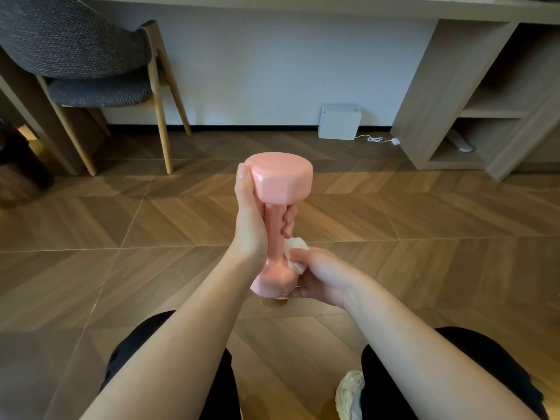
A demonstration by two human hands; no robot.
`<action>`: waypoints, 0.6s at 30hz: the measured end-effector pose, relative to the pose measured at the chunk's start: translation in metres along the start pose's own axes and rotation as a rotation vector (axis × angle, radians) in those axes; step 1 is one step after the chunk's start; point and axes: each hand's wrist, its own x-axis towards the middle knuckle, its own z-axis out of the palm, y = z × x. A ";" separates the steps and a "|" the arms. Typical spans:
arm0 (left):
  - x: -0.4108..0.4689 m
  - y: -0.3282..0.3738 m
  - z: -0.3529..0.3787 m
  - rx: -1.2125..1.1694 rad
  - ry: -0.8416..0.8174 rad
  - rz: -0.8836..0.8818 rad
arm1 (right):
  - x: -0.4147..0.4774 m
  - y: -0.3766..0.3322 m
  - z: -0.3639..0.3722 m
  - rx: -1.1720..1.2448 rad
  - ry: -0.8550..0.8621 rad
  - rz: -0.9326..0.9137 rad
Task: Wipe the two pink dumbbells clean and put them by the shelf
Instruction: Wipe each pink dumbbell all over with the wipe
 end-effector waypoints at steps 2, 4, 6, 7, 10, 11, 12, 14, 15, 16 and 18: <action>0.001 0.001 -0.003 -0.030 -0.010 0.015 | -0.004 -0.002 -0.004 0.003 -0.054 -0.008; 0.000 0.001 -0.003 -0.045 -0.039 0.023 | -0.004 -0.001 -0.002 -0.034 -0.022 -0.009; -0.001 0.001 -0.003 -0.058 -0.086 0.020 | -0.002 0.001 0.001 -0.096 0.029 -0.003; -0.001 0.001 -0.002 -0.064 -0.114 0.021 | -0.002 0.001 0.003 -0.112 0.033 0.005; -0.003 0.002 0.000 -0.045 -0.181 0.035 | -0.004 -0.002 0.003 -0.065 -0.056 0.036; -0.002 0.003 0.001 -0.024 -0.183 0.042 | -0.006 -0.003 0.002 -0.045 -0.080 0.033; -0.001 0.004 0.000 0.003 -0.171 0.042 | -0.006 -0.004 0.002 -0.026 -0.087 0.026; 0.003 0.005 -0.002 0.082 -0.113 0.023 | -0.006 -0.004 0.002 0.022 -0.063 0.017; 0.006 0.005 -0.003 0.143 -0.074 0.010 | -0.005 -0.004 0.002 0.056 -0.040 0.019; 0.008 0.004 -0.002 0.214 -0.039 0.003 | -0.003 -0.004 0.002 0.097 -0.014 0.026; 0.009 0.002 0.001 0.336 0.014 0.004 | -0.001 -0.004 0.002 0.178 0.042 0.047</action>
